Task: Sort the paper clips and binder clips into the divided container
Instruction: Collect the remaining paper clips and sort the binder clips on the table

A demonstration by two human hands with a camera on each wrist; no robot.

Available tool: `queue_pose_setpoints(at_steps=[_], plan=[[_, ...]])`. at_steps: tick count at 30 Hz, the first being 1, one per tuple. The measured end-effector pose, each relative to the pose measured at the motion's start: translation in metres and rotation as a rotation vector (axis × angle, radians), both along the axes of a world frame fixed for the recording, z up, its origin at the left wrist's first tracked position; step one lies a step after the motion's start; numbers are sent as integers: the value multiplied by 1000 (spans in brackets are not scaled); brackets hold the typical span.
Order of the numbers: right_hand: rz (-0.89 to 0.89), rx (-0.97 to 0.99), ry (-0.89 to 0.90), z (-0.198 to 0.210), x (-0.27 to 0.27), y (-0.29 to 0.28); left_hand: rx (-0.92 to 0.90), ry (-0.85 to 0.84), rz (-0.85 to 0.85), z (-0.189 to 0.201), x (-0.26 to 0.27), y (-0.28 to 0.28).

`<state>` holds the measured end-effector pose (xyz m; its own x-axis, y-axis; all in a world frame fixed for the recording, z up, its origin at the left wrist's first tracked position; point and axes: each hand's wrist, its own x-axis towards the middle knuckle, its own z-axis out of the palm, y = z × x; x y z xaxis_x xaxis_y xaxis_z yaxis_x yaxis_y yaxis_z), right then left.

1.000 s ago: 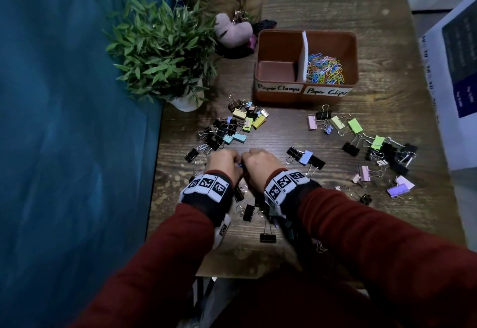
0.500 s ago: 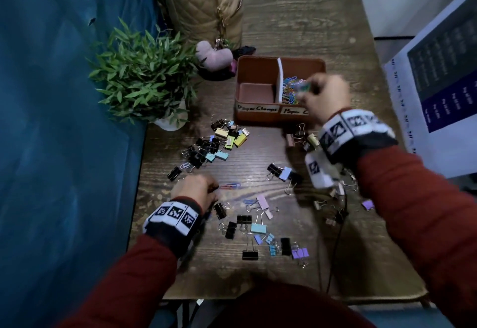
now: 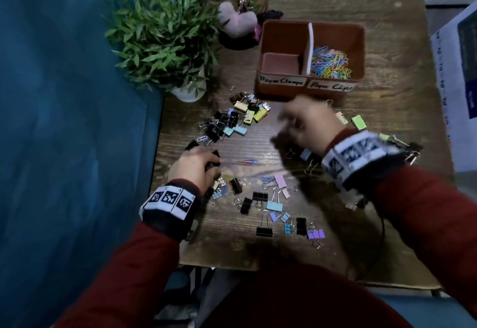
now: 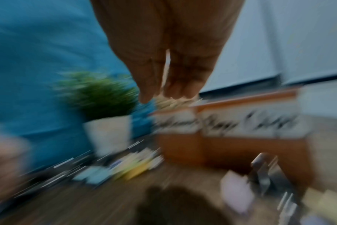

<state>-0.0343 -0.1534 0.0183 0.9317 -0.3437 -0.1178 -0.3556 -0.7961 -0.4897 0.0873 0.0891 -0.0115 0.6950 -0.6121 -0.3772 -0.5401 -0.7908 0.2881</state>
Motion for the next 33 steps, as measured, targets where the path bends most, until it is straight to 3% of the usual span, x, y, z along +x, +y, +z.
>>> queue_pose_setpoints(at_steps=[3, 6, 13, 17, 24, 30, 33], plan=[[220, 52, 344, -19, -19, 48, 40, 92, 131, -1, -5, 12], [267, -2, 377, -33, -36, 68, 114, 148, 142, -8, -13, 17], [114, -102, 447, -36, -57, 48, -23, 159, 154, -17, -19, 13], [116, -168, 384, -35, -53, 50, -114, 181, 181, -13, -17, 10], [188, -36, 368, -39, -22, 76, -209, 141, 271, -8, 1, 17], [202, -11, 315, -35, 9, 77, -133, 16, 214, -15, 9, 31], [250, 19, 249, -39, 17, 85, -155, -130, 196, -12, -4, 35]])
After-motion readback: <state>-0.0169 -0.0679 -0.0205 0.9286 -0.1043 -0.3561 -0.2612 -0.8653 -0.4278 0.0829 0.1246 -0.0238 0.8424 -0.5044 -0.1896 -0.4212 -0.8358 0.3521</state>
